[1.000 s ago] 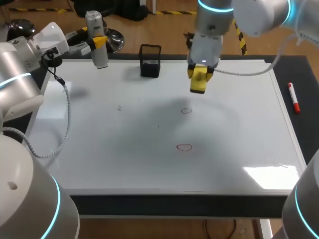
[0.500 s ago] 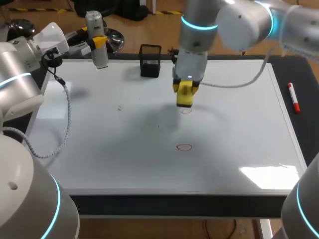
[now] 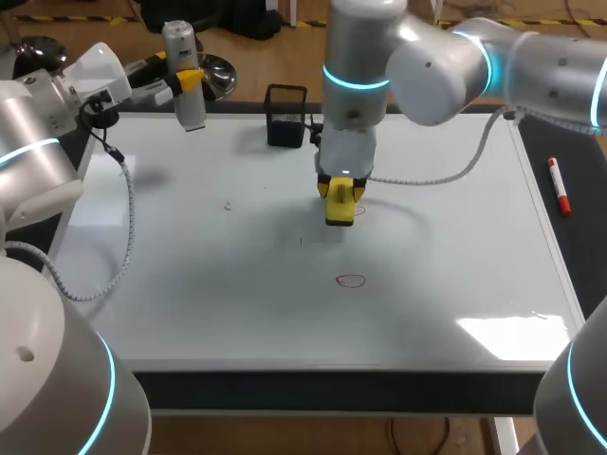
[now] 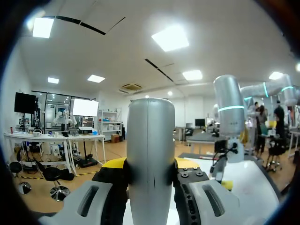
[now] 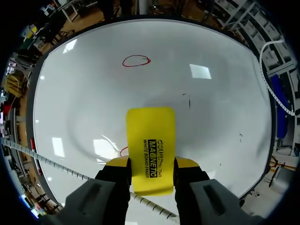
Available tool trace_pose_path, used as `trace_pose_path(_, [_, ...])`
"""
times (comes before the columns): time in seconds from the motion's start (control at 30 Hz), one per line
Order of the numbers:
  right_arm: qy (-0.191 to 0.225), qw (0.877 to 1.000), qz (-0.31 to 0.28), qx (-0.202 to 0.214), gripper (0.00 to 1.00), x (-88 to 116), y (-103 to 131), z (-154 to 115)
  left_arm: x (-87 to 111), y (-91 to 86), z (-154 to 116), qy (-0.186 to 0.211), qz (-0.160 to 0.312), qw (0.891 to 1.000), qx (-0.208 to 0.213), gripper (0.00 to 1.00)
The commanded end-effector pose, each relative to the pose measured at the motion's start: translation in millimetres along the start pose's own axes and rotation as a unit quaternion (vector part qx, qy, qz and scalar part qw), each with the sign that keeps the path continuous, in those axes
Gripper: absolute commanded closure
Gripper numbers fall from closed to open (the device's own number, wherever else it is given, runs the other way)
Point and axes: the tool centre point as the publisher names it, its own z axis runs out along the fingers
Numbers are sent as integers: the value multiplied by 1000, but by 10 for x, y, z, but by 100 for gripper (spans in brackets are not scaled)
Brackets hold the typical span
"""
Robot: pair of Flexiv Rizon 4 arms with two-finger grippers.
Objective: Pick up the inspection probe, press it on each red-marked spot on the whiteboard one by one, put down the probe, pick up the eraser, and wipe off all the red marks.
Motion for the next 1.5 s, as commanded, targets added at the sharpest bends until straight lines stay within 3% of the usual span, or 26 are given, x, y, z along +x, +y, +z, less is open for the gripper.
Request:
trace_pose_path(0.03, [11, 1000, -1, 1, 100, -66, -49, 64, -1, -3, 6, 0, 1, 1000, 1, 100])
trace_pose_path(0.87, [18, 1000, -1, 15, 100, -31, -69, 316, -1, -3, 6, 0, 1, 1000, 1, 100])
trace_pose_path(1.5, [29, 999, 33, 0, 100, 328, -79, 524, -1, -3, 6, 0, 1, 1000, 1, 100])
